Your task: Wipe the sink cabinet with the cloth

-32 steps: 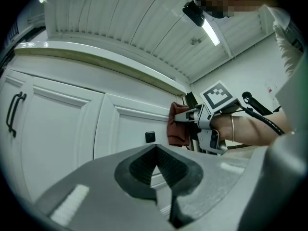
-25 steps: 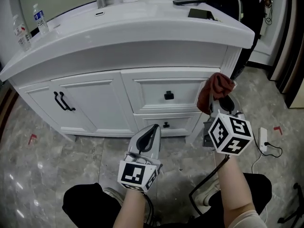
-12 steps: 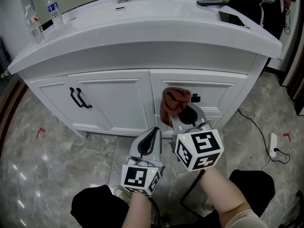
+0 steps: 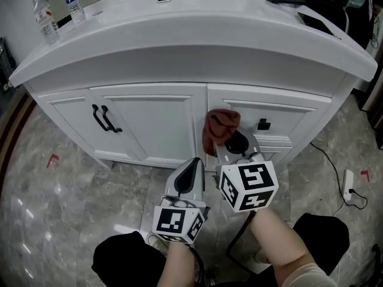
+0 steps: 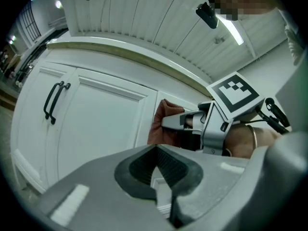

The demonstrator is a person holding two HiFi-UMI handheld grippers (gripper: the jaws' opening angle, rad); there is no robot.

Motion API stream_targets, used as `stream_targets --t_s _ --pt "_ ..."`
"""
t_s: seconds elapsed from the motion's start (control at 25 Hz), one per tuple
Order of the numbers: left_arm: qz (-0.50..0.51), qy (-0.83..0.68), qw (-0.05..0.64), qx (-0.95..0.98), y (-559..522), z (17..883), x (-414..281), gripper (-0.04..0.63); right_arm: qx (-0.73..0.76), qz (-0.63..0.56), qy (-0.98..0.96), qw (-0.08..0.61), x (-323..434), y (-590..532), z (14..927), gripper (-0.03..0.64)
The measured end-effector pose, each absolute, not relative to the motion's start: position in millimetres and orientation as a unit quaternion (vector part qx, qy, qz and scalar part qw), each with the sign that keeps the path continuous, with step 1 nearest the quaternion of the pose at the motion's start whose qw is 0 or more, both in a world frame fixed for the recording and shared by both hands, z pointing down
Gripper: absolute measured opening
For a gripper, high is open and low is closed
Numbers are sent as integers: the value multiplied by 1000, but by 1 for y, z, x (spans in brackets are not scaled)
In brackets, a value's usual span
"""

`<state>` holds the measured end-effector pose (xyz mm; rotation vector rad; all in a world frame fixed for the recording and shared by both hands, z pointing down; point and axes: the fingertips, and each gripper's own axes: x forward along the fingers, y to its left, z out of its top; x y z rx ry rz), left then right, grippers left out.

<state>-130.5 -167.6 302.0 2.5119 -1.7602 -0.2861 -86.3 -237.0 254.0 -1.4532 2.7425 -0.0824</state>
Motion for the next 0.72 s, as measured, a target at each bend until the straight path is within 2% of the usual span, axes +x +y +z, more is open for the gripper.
stream_targets --t_s 0.32,0.72 --pt "-86 -548 31 832 -173 306 -100 0 -515 -26 857 7 -38 -246 268 84" --pt "-84 -536 27 840 -180 308 -83 0 -536 -47 843 2 -15 -238 264 81"
